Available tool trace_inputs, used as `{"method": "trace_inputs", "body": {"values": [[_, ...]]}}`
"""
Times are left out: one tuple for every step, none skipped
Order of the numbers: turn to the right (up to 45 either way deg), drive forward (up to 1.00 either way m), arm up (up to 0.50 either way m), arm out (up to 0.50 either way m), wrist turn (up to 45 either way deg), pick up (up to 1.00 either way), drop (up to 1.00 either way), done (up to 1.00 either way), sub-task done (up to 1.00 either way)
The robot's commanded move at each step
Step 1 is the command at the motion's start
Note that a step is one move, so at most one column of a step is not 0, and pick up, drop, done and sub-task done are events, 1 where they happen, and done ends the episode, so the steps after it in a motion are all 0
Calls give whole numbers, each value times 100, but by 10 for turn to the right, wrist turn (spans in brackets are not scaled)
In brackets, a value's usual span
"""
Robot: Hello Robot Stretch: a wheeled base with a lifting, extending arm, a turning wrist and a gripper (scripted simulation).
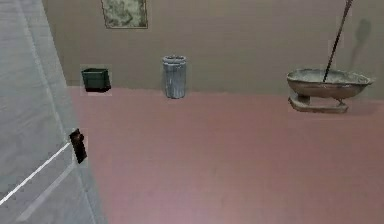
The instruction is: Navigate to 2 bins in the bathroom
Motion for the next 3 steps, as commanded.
{"method": "trace_inputs", "body": {"values": [[90, 0, 0, 0, 0, 0, 0, 0, 0], [0, 100, 0, 0, 0, 0, 0, 0, 0], [0, 100, 0, 0, 0, 0, 0, 0, 0]]}}
